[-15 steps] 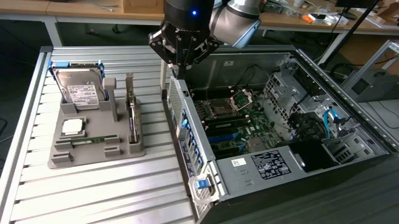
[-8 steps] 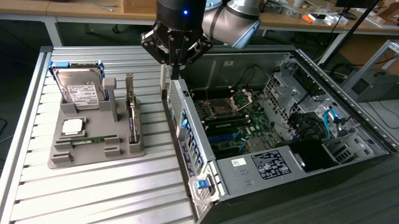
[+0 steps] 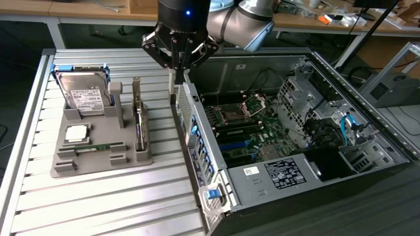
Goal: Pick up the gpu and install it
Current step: 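Reach for the gpu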
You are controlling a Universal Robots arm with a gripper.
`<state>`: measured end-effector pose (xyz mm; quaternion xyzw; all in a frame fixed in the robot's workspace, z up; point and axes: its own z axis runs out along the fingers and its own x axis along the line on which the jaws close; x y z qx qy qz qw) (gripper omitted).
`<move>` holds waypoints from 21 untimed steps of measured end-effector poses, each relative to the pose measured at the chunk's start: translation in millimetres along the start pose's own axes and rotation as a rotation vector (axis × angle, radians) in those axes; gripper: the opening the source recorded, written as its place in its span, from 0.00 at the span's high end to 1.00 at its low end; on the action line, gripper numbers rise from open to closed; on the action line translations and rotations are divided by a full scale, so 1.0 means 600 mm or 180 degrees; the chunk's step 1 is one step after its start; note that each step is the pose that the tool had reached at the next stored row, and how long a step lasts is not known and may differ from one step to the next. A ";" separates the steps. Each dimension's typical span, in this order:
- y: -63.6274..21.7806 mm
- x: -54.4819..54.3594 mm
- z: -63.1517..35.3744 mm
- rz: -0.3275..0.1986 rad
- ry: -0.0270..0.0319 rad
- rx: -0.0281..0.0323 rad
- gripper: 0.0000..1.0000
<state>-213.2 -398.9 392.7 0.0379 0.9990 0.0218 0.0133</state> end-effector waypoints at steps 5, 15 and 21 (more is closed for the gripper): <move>-0.001 0.009 0.000 0.0000 0.0000 0.0000 0.89; -0.003 0.035 0.000 0.0000 0.0000 0.0000 0.89; -0.004 0.054 -0.001 0.0000 0.0000 0.0000 0.89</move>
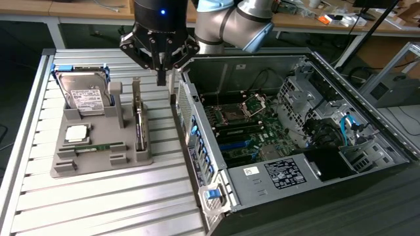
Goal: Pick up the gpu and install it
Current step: 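Reach for the gpu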
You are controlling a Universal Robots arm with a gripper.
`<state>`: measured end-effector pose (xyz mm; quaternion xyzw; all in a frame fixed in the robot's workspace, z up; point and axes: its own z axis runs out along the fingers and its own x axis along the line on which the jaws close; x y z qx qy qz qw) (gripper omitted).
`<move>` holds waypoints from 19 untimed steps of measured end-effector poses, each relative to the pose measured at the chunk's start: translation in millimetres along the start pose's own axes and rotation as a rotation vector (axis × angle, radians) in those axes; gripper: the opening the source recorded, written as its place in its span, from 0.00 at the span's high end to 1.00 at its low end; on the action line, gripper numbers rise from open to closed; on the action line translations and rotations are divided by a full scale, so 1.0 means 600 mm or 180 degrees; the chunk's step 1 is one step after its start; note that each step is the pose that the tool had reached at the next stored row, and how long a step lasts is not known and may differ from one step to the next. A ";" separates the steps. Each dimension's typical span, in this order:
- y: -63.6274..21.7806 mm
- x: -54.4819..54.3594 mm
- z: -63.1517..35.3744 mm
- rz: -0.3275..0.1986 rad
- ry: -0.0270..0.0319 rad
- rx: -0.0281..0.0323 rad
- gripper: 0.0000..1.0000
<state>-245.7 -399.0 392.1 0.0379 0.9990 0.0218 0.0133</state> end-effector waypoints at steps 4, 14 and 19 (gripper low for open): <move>-0.001 0.010 0.000 0.0000 0.0000 0.0000 0.89; -0.003 0.036 0.000 0.0000 0.0000 0.0000 0.89; -0.004 0.046 0.000 0.0000 0.0000 0.0000 0.89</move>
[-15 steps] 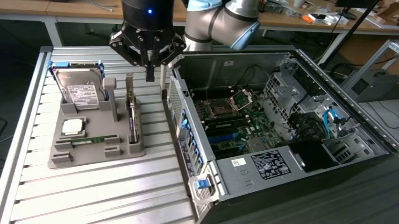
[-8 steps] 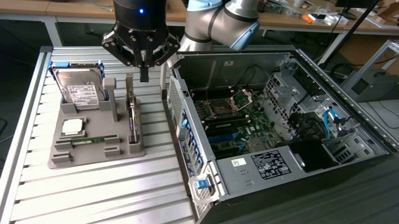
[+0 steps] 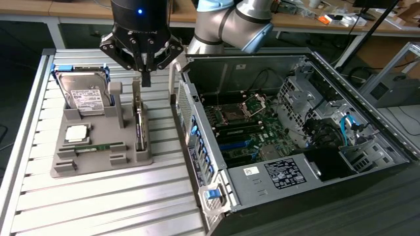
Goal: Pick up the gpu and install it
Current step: 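Reach for the gpu, then pick up the gpu and move the gpu toward the slot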
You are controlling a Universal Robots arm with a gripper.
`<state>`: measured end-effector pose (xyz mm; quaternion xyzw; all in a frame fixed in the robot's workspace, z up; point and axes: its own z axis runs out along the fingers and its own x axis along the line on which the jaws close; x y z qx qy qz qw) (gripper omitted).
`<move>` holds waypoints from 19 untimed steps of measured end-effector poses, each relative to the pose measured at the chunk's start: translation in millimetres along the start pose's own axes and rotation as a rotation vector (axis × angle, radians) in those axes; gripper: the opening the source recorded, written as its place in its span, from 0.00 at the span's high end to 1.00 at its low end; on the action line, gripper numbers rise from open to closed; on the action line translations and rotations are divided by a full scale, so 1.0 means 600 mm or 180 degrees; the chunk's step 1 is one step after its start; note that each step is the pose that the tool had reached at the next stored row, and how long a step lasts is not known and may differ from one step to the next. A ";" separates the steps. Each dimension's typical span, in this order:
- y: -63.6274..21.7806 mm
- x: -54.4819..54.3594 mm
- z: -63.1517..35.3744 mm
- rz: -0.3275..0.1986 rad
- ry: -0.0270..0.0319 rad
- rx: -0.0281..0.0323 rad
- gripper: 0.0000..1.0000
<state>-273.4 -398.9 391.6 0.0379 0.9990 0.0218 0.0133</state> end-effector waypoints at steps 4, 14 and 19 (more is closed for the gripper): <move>-0.001 0.007 0.000 0.0000 0.0000 0.0000 0.89; -0.001 0.016 0.000 0.0000 0.0000 0.0000 0.89; -0.001 0.016 0.000 0.0000 0.0000 0.0000 0.89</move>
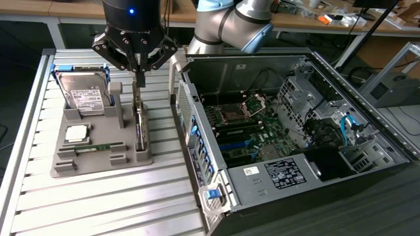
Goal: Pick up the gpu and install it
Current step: 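Pick up the gpu and move the gpu toward the slot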
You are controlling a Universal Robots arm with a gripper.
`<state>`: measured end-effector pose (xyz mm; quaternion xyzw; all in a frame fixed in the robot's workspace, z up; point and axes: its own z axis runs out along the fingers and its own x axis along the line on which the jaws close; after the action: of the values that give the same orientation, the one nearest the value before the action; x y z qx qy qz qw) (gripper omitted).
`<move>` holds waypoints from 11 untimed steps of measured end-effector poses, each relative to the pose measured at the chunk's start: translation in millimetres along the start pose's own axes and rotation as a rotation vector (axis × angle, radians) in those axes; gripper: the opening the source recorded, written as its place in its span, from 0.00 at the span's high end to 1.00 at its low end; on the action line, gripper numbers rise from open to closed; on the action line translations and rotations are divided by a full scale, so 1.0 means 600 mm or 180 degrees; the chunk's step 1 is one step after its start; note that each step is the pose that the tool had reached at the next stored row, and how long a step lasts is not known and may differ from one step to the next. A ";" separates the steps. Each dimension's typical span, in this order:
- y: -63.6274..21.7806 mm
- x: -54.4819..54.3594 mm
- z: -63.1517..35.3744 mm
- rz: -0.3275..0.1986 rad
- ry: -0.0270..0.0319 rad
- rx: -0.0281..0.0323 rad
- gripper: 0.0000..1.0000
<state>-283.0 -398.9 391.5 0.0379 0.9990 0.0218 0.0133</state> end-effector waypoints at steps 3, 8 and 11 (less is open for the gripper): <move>0.000 0.000 0.000 0.0000 0.0000 0.0000 0.89; 0.000 0.000 0.000 0.0000 0.0000 0.0000 0.83; 0.000 0.000 0.000 0.0000 0.0000 0.0000 0.70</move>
<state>-283.0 -398.9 391.5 0.0379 0.9990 0.0218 0.0132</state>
